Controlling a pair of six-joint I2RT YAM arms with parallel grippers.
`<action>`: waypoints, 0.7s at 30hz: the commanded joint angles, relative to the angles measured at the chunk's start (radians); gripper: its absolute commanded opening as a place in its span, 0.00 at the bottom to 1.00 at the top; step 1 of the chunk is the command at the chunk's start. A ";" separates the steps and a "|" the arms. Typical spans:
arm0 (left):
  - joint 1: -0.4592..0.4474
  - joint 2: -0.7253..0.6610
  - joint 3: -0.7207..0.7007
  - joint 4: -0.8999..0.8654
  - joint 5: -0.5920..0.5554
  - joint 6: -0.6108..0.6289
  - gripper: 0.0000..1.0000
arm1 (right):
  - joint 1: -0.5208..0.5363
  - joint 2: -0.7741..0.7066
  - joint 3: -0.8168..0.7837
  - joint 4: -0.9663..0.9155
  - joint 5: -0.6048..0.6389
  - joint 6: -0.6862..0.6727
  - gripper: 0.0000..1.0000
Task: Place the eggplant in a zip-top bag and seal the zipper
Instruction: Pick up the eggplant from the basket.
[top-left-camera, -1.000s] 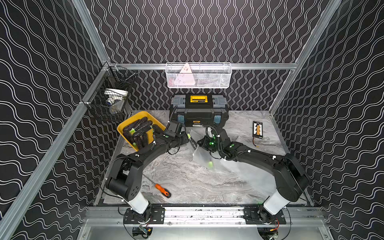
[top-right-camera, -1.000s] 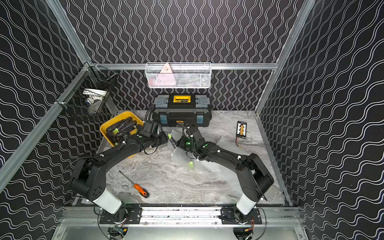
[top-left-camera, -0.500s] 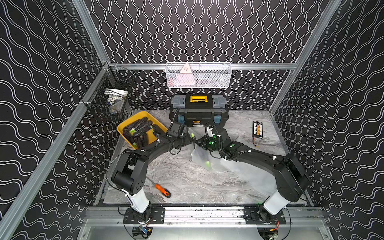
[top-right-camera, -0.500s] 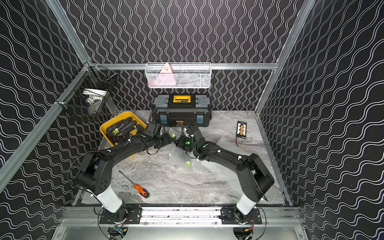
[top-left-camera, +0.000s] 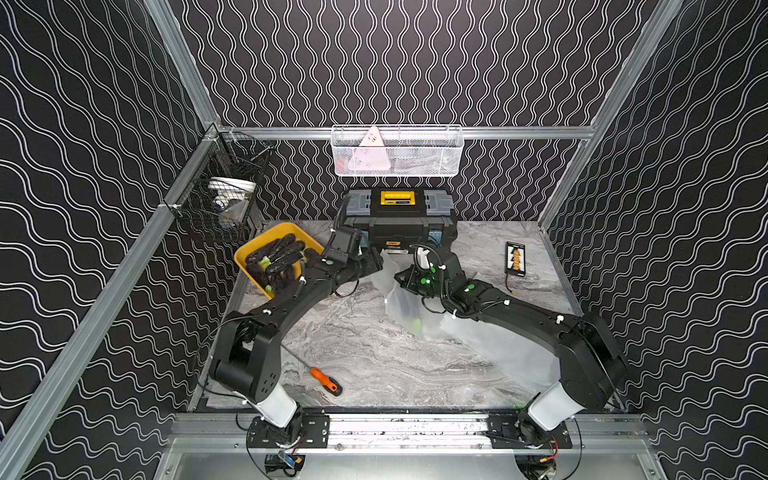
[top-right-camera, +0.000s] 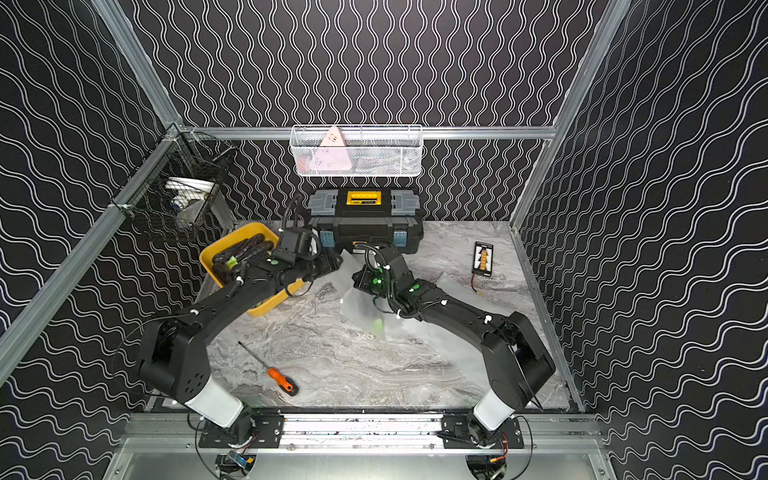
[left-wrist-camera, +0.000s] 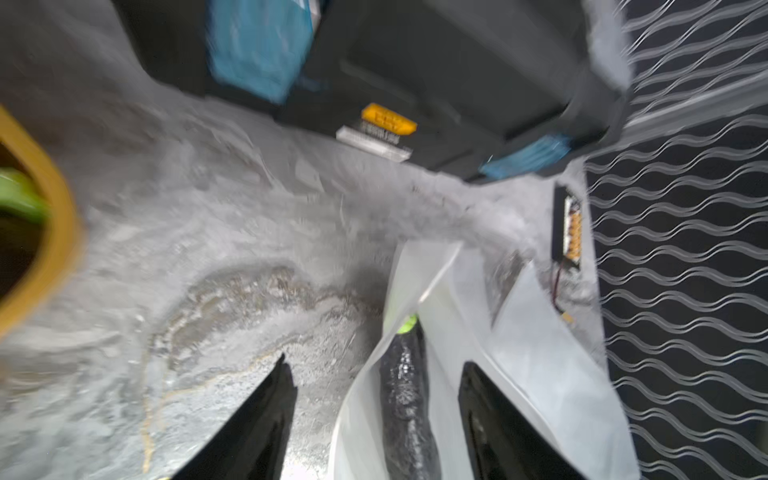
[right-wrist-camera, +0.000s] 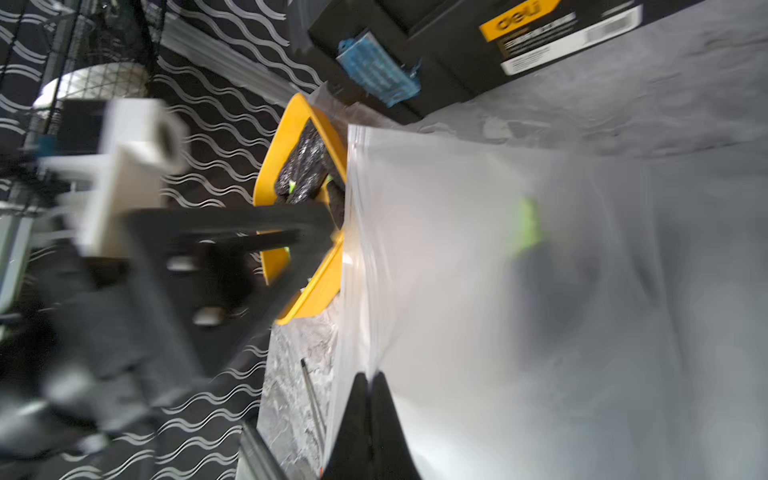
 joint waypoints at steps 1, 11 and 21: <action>0.064 -0.033 0.011 -0.104 -0.060 0.038 0.67 | 0.001 -0.007 0.007 -0.028 0.057 -0.039 0.00; 0.339 0.045 -0.062 -0.083 -0.129 0.032 0.59 | 0.001 0.016 -0.003 -0.017 0.024 -0.059 0.00; 0.394 0.253 -0.005 0.000 -0.051 0.005 0.66 | 0.001 0.026 -0.015 -0.017 0.005 -0.064 0.00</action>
